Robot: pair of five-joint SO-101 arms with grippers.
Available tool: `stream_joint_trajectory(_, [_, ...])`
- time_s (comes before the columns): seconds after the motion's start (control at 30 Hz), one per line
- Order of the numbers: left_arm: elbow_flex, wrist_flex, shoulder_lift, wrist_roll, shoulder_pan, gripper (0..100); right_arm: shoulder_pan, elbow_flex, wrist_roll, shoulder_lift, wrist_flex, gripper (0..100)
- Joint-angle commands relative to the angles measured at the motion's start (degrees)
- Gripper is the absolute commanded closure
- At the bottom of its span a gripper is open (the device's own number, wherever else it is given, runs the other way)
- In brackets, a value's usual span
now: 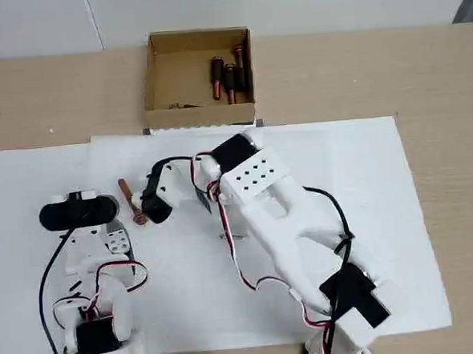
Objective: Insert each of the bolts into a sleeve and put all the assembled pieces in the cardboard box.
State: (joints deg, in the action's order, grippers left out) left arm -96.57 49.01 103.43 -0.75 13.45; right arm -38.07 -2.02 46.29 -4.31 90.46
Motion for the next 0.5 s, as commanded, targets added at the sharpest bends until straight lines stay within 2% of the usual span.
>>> stream_joint_trajectory(0.0, [0.31, -1.41, 0.79, 0.09, 0.35, 99, -0.40, -0.62, 0.62, -0.04, -1.71, 84.5])
stream_joint_trajectory(0.47, [0.31, -1.41, 0.79, 0.09, 0.35, 99, -0.40, -0.70, 1.93, -8.48, -8.31, 84.5])
